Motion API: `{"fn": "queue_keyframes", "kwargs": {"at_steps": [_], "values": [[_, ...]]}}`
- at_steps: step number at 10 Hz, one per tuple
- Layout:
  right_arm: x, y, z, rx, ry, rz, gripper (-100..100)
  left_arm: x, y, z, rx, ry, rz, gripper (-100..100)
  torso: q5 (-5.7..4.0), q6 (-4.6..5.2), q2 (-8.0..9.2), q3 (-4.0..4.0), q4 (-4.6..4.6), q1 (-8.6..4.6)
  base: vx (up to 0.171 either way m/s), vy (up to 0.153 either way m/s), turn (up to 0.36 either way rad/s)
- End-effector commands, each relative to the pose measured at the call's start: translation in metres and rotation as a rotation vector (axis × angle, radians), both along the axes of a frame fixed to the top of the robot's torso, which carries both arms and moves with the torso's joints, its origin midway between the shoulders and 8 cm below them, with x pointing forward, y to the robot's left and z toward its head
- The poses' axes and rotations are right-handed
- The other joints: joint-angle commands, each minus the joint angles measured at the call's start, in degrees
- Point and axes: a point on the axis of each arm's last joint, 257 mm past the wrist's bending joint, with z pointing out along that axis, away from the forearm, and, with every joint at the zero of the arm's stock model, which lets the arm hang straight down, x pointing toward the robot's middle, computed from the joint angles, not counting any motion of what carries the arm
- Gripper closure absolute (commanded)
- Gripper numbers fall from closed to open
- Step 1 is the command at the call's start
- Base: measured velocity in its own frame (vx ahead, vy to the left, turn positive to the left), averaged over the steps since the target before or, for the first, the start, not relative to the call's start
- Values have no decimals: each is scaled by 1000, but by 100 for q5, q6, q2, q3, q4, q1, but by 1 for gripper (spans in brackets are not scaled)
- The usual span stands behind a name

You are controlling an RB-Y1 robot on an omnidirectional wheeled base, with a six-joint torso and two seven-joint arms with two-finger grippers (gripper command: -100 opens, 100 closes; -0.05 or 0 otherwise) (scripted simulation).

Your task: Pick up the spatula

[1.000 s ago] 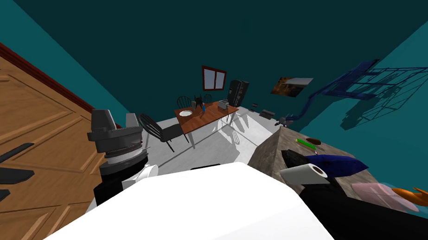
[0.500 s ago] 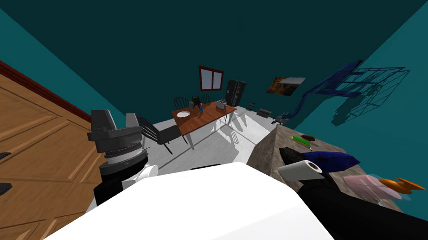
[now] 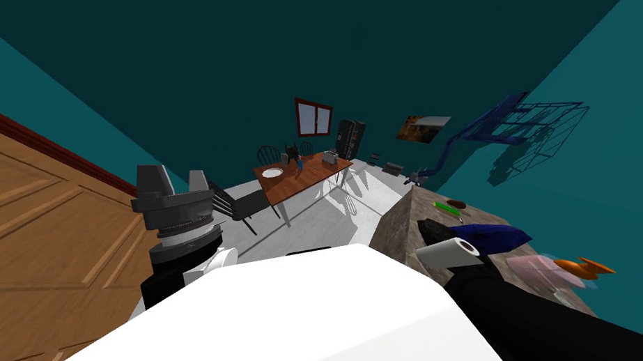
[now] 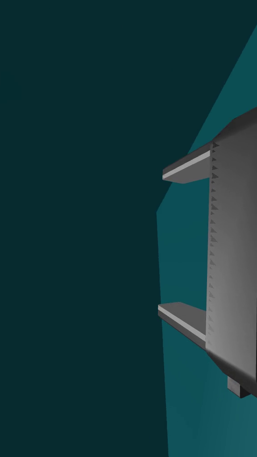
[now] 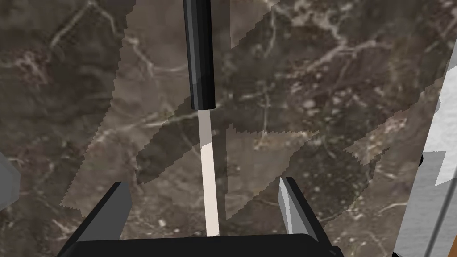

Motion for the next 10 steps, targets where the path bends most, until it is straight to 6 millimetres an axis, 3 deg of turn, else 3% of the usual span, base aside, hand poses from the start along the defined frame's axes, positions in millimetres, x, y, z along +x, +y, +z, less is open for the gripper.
{"fn": "queue_keyframes", "kwargs": {"at_steps": [1, 8, 9, 10], "values": [[4, -6, -2, 1, 3, 16, -100, 0, 0, 0, 0, 0, 0, 0, 0, 0, 0, 0, 0, 0, 24, 11, -108], [20, -25, -8, 0, 17, 66, -100, 0, 0, 0, 0, 0, 0, 0, -4, -4, -2, 0, 2, -5, 22, 12, -75], [30, -25, -11, -1, 0, 72, -100, 0, 0, 0, 0, 0, 0, 0, -5, -2, -5, -1, 1, -8, 27, 12, -93], [25, -25, -9, -2, 8, 68, -100, 0, 0, 0, 0, 0, 0, 0, -12, -8, -6, -1, 4, -10, 8, 7, -13]]}}
